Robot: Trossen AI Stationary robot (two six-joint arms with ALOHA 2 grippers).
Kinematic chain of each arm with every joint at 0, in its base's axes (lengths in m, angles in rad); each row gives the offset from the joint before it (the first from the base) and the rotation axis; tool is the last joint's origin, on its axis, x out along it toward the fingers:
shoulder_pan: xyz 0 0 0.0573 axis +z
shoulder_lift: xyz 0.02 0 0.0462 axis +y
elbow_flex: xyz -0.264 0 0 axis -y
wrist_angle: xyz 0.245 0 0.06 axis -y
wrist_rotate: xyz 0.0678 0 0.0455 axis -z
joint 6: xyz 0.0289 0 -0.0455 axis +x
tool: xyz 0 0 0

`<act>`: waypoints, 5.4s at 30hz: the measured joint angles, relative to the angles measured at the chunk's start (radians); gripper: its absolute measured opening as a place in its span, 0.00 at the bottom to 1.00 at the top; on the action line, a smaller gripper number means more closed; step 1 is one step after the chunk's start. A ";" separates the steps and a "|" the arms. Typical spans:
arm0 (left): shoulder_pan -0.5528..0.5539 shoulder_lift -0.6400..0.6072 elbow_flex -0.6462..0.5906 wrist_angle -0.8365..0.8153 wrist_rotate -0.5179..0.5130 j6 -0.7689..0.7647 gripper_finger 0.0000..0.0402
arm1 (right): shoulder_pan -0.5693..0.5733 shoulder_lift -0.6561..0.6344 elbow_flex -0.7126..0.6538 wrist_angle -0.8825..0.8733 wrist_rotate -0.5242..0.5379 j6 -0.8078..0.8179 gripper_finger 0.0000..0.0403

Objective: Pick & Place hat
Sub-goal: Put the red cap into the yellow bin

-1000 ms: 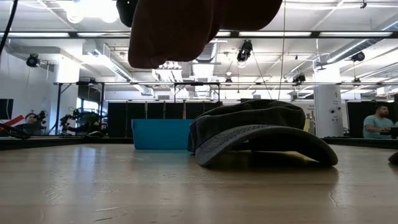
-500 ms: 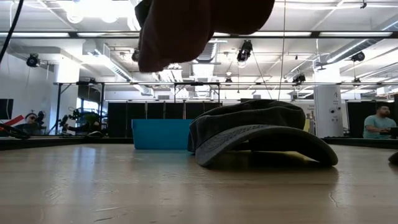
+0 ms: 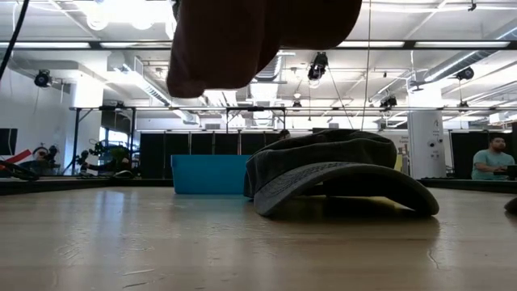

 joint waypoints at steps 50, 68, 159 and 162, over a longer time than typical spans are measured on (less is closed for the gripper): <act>-0.054 -0.063 -0.022 -0.349 0.011 -0.157 0.05 | -0.019 0.004 -0.122 0.117 -0.097 -0.114 0.03; -0.074 0.077 -0.210 0.075 0.137 -0.153 0.05 | -0.036 0.004 -0.186 0.205 -0.151 -0.081 0.03; 0.011 0.305 0.031 0.140 0.188 -0.102 0.05 | 0.032 0.019 -0.215 0.173 -0.147 -0.580 0.03; -0.001 0.302 0.031 0.093 0.189 -0.150 0.05 | 0.032 0.019 -0.216 0.169 -0.146 -0.580 0.03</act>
